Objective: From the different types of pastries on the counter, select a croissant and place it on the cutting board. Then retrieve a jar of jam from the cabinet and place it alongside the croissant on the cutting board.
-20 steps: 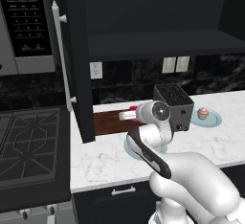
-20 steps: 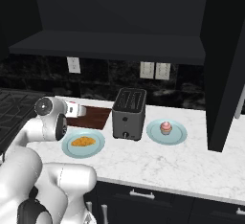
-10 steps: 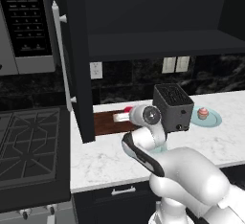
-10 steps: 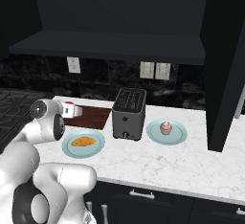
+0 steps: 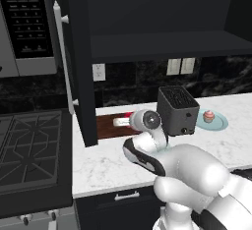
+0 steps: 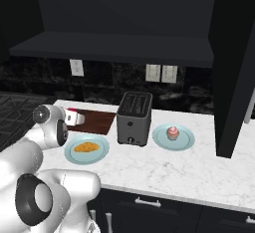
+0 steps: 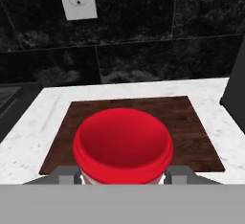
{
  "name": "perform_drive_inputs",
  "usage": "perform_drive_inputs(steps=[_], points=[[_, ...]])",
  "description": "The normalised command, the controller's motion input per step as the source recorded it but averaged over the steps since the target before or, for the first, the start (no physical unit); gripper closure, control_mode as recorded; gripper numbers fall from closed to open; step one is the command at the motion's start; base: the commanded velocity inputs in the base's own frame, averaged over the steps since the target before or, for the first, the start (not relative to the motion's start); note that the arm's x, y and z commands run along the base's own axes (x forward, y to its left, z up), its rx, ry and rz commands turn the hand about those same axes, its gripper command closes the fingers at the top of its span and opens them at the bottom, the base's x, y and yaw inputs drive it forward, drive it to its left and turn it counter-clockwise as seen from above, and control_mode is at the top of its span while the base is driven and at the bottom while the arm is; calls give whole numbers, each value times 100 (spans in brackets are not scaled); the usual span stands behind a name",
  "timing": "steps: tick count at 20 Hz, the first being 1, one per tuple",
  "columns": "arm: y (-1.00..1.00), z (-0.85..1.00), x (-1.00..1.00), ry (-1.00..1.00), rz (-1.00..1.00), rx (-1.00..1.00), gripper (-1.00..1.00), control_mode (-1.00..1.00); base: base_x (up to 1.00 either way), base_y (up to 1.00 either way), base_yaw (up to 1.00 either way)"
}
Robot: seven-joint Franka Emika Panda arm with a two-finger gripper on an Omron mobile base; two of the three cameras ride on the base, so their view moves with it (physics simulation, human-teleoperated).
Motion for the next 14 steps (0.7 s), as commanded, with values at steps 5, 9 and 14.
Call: perform_drive_inputs(steps=[5,9,14], points=[[-10,-32,5,-4,0,4,100,-100,0,0,0],[0,-76,16,-33,0,-12,100,-100,0,0,0],[0,-93,0,-15,0,-7,100,-100,0,0,0]])
